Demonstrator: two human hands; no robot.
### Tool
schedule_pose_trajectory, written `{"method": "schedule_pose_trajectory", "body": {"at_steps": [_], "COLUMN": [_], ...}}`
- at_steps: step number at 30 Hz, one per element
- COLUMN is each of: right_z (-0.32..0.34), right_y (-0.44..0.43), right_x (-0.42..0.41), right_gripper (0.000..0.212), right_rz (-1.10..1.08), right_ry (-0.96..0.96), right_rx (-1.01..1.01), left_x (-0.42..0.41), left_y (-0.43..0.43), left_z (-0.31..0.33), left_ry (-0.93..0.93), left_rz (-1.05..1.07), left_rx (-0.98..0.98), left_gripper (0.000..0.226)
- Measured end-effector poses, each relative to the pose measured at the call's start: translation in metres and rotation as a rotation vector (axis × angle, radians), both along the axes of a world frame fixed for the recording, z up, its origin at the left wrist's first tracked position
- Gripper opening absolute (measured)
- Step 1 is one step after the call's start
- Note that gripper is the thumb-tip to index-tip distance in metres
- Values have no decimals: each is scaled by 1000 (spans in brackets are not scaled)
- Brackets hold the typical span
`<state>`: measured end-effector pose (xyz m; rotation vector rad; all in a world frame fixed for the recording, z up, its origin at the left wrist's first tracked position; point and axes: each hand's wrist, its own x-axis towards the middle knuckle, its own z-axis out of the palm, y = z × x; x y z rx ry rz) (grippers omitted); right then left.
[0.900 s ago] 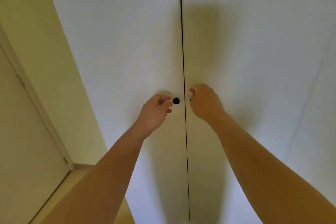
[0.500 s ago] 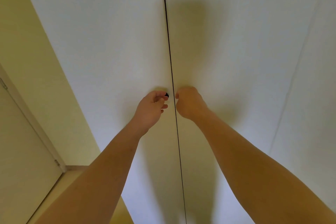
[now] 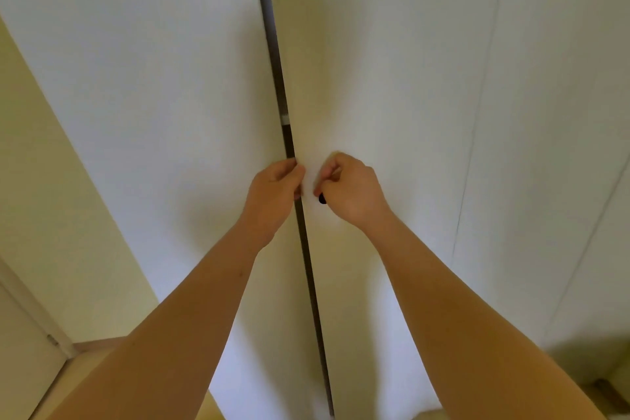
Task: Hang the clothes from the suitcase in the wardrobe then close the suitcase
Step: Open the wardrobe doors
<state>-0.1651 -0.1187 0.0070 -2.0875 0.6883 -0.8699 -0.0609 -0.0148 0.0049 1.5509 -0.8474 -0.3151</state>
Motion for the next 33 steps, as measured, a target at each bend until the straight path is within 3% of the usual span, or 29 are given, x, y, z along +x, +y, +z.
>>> {"method": "schedule_pose_trajectory", "body": {"at_steps": [4,9,12,14,17,21,25,28,33], "right_z": [23,64,74,71,62,56,51,54,56], "right_y": [13,42,48,45,49,51,56,57,47], "right_x": [-22,-52,-54,-54,-67,-84,-105,-123,-151], "right_gripper": [15,39,44,66,82,78,51,63,51], "right_rz": [-181,-266,-288,-316,-304,-351,-386,-439,-582], "right_ry": [-116,-361,-317,-224,-245,-373,-468,-534,-588], "right_rx": [28,-143,-264,-318,-242,-202,-160,-105,-171], "left_x": [-18,-43,-58,-65,-77,-86,-101,-117,-146], "left_y": [11,22,24,24,22,13,-2,-14,-36], "left_z": [-5,-9,-8,-6,-2,6,17,24,14], "left_ry": [41,-25,-71,-86,-99,-108,-176,-204,-118], "left_rz": [-36,-66,-127,-182,-304,-454,-515,-557,-699], "left_rx": [-54,-52,-76,-78,-56,1,56,79,86], "left_gripper": [27,34,29,27,22,28,18,26,28]}}
